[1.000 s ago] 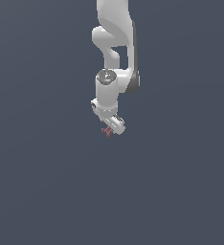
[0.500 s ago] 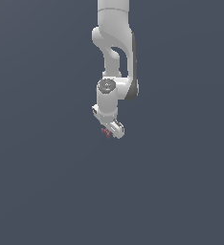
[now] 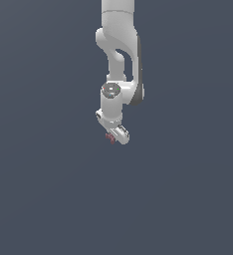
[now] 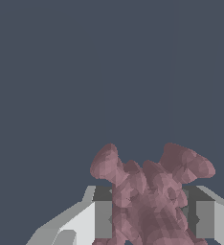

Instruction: Pick up the object and move it to a goal position.

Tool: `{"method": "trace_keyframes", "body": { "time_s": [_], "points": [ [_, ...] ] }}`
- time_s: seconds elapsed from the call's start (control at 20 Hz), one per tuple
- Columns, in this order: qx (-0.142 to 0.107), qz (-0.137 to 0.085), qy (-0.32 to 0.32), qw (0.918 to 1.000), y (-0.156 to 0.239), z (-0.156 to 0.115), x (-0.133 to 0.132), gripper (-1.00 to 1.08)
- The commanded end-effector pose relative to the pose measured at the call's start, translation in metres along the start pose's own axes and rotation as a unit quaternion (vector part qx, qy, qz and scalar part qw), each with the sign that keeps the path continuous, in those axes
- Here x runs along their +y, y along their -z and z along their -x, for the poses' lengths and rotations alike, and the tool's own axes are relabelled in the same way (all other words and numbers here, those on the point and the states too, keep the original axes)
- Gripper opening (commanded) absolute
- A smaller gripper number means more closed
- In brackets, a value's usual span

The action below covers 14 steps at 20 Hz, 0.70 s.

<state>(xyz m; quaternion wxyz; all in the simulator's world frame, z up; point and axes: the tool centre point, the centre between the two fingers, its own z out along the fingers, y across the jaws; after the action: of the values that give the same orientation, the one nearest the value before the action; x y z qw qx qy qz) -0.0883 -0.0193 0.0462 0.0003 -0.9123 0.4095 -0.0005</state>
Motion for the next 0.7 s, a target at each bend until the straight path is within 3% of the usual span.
{"method": "trace_keyframes", "body": {
  "time_s": [0.0, 0.65],
  "points": [
    [0.000, 0.000, 0.000, 1.0000, -0.001, 0.000, 0.000, -1.00],
    [0.000, 0.000, 0.000, 1.0000, 0.027, 0.006, 0.001, -1.00]
  ]
}}
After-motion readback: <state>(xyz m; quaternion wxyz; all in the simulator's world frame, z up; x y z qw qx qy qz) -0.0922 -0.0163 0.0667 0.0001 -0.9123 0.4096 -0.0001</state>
